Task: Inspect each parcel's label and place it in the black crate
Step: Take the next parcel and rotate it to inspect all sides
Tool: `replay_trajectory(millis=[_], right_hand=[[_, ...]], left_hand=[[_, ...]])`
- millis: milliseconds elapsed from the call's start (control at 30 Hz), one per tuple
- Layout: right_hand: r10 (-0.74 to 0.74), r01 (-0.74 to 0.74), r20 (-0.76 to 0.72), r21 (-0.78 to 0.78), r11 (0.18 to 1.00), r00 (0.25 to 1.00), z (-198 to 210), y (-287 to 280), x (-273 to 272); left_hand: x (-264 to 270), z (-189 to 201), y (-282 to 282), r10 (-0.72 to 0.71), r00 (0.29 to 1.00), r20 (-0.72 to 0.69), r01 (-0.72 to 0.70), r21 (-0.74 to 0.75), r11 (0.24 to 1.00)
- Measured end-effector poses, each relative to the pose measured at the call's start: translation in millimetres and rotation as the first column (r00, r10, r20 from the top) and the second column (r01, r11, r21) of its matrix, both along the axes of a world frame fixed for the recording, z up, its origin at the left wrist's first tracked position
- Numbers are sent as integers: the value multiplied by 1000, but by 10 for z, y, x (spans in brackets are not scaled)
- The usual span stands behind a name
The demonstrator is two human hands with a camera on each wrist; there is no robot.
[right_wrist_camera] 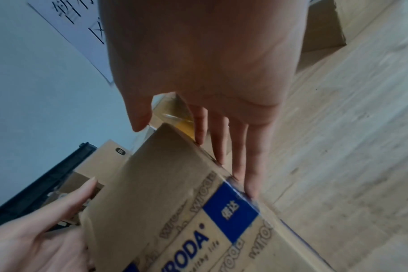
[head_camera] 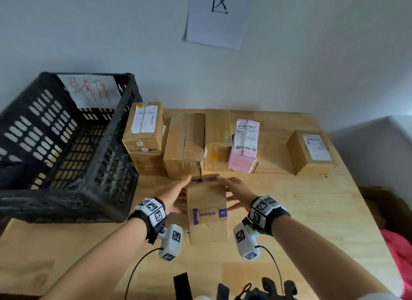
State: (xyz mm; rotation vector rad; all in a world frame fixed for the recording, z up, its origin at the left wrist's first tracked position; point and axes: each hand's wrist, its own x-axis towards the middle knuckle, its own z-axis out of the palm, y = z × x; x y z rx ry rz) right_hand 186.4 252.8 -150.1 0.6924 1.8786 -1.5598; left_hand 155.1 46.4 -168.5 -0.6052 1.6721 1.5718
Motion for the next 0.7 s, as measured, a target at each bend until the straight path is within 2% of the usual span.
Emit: replay_trajectory(millis=[133,300,600,700], right_hand=[[-35,37,-51,36,999,998,20,4,56],[7,2,-54,160,987,999,-58,-43,165],[54,-49,-13,225,973,998,-65,-72,43],[82,-90,46,217,972,996,-67,-27,20]], left_hand=[[89,88,58,-9,994,-110,3,-55,999],[173,25,81,-102,986,-132,79,-173,982],[31,114,99,-117,987,-106,103,-129,986],[6,103,83,-161,985,-56,154,-108,982]])
